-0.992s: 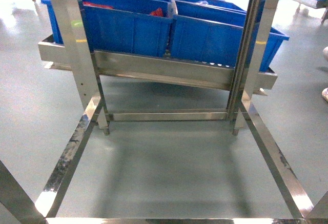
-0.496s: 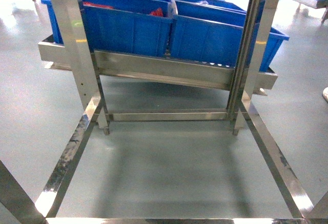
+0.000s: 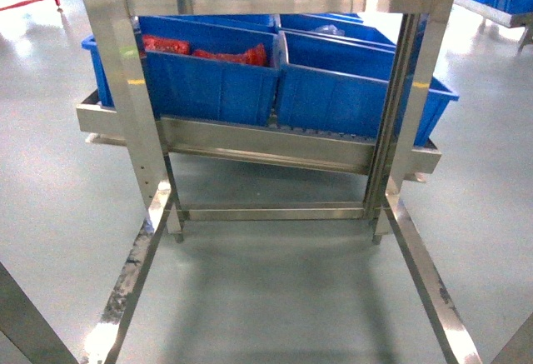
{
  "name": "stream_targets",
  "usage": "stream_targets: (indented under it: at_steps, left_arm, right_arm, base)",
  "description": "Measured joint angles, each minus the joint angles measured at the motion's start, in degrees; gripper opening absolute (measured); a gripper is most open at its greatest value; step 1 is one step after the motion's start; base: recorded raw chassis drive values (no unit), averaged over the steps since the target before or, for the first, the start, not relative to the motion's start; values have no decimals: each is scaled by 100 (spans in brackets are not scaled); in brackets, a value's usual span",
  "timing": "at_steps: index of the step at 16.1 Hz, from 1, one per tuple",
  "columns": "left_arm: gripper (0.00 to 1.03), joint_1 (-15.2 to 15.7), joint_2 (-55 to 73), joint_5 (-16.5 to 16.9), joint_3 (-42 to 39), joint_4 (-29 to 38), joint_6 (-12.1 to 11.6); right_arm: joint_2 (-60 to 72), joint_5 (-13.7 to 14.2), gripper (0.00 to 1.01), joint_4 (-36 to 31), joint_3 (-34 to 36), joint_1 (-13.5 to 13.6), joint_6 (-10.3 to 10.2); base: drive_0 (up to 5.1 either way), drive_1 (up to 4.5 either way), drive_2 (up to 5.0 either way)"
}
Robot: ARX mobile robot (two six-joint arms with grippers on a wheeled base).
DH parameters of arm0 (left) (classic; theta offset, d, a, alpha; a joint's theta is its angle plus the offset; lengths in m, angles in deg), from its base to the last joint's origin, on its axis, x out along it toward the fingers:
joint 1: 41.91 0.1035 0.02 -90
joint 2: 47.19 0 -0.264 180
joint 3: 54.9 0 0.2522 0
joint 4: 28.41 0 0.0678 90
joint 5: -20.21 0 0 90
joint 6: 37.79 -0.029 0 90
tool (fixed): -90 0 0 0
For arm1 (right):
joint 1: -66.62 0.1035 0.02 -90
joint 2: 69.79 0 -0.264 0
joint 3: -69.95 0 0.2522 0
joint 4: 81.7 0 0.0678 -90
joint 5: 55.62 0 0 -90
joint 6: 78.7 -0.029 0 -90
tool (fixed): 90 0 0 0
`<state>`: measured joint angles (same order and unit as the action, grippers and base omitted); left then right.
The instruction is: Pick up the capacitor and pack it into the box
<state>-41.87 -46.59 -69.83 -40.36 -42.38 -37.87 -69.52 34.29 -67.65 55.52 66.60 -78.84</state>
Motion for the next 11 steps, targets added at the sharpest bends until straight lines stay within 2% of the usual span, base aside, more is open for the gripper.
stream_targets:
  at_steps: [11]
  left_arm:
    - [98, 0, 0, -7, 0, -2, 4]
  right_arm:
    - [0, 9, 98, -2, 0, 0, 4]
  base:
    - [0, 0, 0]
